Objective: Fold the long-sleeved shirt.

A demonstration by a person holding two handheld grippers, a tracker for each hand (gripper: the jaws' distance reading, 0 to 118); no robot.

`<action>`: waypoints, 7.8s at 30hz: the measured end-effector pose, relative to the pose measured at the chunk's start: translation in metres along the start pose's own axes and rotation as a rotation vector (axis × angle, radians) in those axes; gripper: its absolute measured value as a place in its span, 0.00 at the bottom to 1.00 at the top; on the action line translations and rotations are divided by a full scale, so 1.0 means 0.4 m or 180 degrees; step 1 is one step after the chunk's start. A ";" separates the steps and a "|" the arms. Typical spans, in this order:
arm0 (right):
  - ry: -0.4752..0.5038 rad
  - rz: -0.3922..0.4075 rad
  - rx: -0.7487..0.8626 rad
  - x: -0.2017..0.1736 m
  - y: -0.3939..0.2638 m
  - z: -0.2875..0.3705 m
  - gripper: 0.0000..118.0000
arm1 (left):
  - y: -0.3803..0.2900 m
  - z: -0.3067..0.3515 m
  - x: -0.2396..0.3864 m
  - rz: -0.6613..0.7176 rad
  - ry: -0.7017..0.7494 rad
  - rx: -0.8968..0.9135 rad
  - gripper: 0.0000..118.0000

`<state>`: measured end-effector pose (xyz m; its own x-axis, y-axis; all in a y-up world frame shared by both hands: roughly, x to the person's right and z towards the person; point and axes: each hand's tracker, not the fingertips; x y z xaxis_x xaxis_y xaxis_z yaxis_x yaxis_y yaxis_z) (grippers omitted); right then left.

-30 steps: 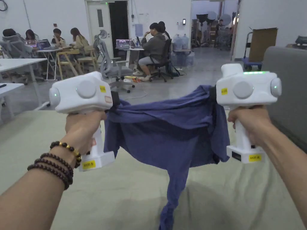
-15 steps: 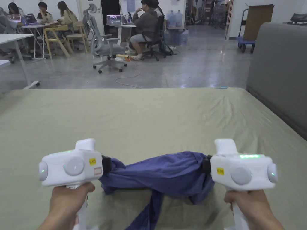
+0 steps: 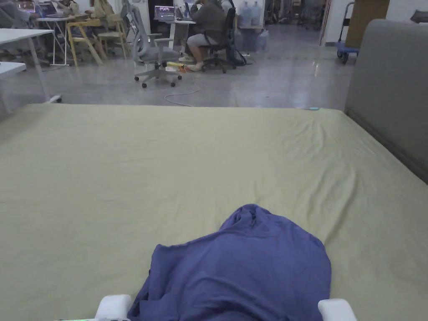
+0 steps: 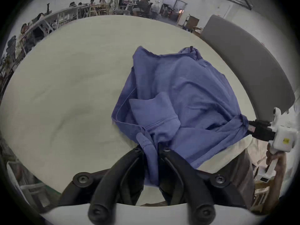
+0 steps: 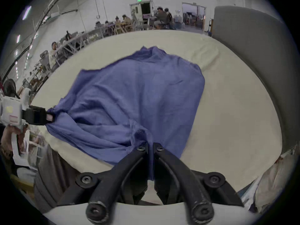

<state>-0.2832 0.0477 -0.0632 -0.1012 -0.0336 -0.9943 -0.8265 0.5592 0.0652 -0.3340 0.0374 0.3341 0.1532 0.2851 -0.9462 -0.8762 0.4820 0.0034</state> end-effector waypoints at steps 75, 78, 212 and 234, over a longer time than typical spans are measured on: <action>-0.0866 0.0218 0.2597 0.184 1.434 0.694 0.00 | 1.253 0.683 0.446 -0.1186 0.1284 0.3098 0.06; -0.0937 -0.0001 0.3001 0.154 1.465 0.758 0.00 | 1.307 0.764 0.468 -0.0819 0.1099 0.3235 0.06; -0.1120 -0.0030 0.2663 0.273 1.389 0.686 0.03 | 1.296 0.814 0.286 -0.0453 0.0608 0.2934 0.00; -0.0223 -0.0740 0.1131 0.344 0.774 -0.047 0.03 | 0.810 0.133 -0.047 -0.0068 0.0555 0.1355 0.00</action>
<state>-0.5636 0.2008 -0.1781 0.1131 -0.1429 -0.9832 -0.5795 0.7944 -0.1821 -0.5963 0.2323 0.3704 0.0580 0.1453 -0.9877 -0.6023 0.7941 0.0814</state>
